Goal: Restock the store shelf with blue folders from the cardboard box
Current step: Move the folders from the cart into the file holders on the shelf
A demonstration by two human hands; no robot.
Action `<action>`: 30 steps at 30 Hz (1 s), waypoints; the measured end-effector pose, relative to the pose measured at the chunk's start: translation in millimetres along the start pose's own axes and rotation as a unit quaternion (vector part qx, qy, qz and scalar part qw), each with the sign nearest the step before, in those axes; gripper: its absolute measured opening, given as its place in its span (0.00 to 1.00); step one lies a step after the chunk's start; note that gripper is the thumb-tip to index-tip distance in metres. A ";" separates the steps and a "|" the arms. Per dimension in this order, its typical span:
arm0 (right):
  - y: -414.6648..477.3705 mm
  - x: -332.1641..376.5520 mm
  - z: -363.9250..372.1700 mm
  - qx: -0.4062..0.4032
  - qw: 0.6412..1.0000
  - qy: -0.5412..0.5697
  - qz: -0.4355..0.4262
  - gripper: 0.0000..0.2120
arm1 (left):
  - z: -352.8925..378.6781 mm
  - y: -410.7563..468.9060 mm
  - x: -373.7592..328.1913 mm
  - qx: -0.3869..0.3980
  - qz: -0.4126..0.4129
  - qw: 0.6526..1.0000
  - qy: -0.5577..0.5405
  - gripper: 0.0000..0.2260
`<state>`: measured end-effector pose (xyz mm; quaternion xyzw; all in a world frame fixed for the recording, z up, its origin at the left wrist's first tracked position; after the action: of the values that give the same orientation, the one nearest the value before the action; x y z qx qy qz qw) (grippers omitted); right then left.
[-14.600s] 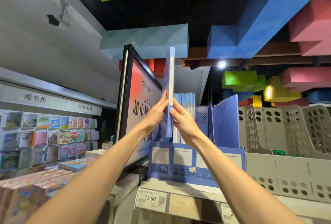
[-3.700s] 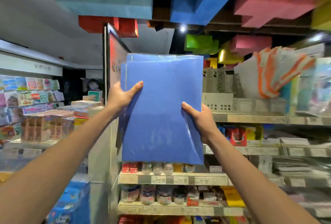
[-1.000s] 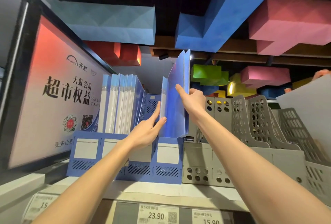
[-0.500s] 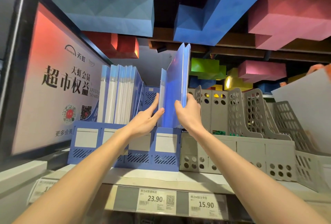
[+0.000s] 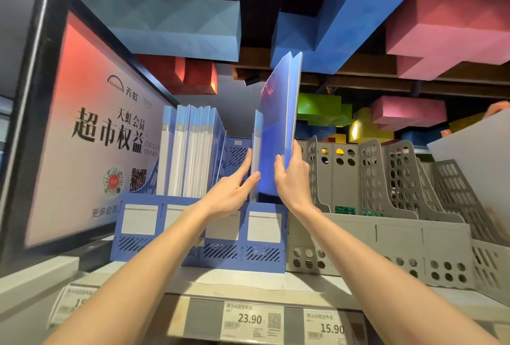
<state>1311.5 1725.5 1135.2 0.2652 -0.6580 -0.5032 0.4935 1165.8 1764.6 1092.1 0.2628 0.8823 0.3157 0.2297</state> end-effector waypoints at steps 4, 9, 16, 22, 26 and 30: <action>-7.0 -16.0 10.9 0.035 0.998 -0.003 0.044 0.28 | 0.4 0.3 0.9 0.003 -0.003 1.000 -0.005 0.28; -8.6 -26.6 19.1 0.088 0.994 -0.008 0.069 0.31 | 1.8 0.4 2.1 0.012 -0.002 1.000 -0.011 0.28; -18.5 -29.9 30.5 0.175 0.979 -0.002 0.107 0.38 | -1.5 -4.1 -2.6 0.021 -0.014 1.000 -0.005 0.30; -23.0 -35.5 28.1 0.249 0.959 0.022 0.133 0.39 | -4.9 -7.6 -4.9 0.020 -0.017 0.998 -0.052 0.28; -33.6 -43.9 25.2 0.283 0.947 0.000 0.149 0.43 | -6.2 -10.5 -8.0 0.025 -0.017 0.997 -0.076 0.26; -39.9 -39.9 24.8 0.319 0.933 -0.026 0.165 0.37 | -8.1 -12.3 -11.6 0.025 -0.017 0.994 -0.105 0.26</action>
<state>1297.7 1755.1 1082.8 0.2829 -0.8313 -0.1846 0.4414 1166.0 1745.9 1092.1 0.2853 0.8652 0.2599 0.3200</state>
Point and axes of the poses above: each hand's wrist, its own y-axis towards the middle knuckle, its own z-axis out of the palm, x = y × z, the point moved 10 cm from there along y, towards the middle knuckle, and after that the axes turned 10 degrees about y, right-handed, at the moved point
